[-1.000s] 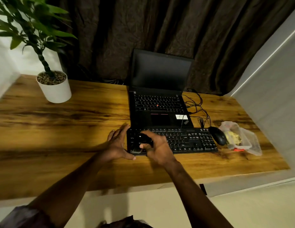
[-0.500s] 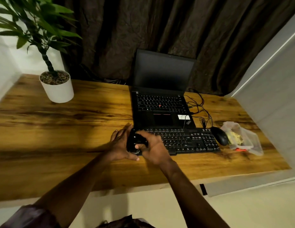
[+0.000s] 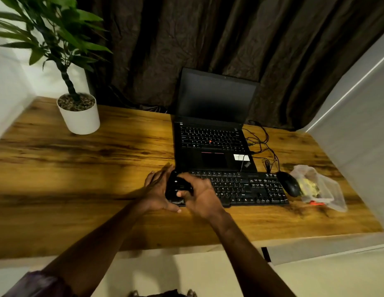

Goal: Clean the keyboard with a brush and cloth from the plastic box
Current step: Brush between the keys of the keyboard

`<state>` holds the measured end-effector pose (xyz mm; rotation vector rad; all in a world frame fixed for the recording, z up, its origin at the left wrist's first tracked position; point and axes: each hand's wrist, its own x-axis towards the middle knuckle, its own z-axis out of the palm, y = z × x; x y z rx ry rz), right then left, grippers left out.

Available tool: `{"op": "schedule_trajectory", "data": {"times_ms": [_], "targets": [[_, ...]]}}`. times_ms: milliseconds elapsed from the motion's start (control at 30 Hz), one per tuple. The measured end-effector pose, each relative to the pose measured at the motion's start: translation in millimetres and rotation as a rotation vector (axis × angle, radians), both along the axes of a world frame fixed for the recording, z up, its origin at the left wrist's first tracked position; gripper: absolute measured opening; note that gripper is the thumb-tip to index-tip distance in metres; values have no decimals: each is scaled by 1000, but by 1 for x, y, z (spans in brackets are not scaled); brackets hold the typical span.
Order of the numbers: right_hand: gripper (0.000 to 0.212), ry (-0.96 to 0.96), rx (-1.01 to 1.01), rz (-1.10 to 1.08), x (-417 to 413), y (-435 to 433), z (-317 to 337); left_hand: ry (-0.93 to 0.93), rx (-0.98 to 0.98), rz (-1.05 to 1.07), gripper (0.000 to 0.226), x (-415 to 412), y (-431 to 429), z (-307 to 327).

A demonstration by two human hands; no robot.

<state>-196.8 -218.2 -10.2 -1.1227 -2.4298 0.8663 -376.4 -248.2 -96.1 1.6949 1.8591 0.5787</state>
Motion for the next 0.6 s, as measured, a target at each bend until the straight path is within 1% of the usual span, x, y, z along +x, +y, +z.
{"op": "schedule_trajectory", "data": {"times_ms": [67,133,200,367,433,600], "targets": [[43,13,2,21,-5,-1,-1,9,6,-10,152,2,0,5],[43,41,-23,15,2,2,1,2,-27,2,152,2,0,5],[46,46,-40,-19,18,9,2,-17,-45,32,151,3,-1,4],[50,79,-115,-110,70,27,0,-89,-14,43,143,8,-5,14],[51,83,-106,-134,89,35,-3,-126,-23,24,144,5,-4,8],[51,48,-52,-202,128,54,-6,-62,-111,47,146,8,0,7]]}}
